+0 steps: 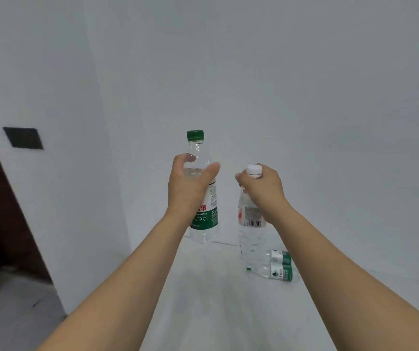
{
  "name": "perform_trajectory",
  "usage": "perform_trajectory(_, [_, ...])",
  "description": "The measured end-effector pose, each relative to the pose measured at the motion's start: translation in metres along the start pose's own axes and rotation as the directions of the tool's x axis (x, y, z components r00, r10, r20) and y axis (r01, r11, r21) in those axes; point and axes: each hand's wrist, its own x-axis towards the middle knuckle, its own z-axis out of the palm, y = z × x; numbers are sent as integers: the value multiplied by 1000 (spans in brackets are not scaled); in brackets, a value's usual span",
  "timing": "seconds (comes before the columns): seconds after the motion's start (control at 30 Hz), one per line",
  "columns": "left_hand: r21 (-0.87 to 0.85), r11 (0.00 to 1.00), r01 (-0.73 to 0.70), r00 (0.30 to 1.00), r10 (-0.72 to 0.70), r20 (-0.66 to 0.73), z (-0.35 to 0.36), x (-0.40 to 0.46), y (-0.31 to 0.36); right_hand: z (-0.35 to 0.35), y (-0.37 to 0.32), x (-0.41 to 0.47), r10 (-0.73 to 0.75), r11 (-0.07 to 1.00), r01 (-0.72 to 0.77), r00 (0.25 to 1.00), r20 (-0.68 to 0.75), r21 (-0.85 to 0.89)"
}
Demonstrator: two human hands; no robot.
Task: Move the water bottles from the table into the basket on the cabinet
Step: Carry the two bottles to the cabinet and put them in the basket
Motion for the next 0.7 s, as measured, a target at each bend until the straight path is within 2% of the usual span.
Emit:
perform_trajectory(0.17, [162,987,-23,975,58,-212,-121,-10,29,115,-54,-32,-88,995,69,960,265,79])
perform_trajectory(0.33, [253,966,-57,905,157,-394,-224,-29,57,194,-105,-70,-166,965,60,892,420,254])
perform_trajectory(0.47, [362,930,-60,871,226,-436,-288,-37,79,241,-135,-93,-195,954,43,841,505,297])
perform_trajectory(0.7, [417,908,28,864,188,-467,-377,-41,100,312,-177,-128,-178,939,-21,822,540,343])
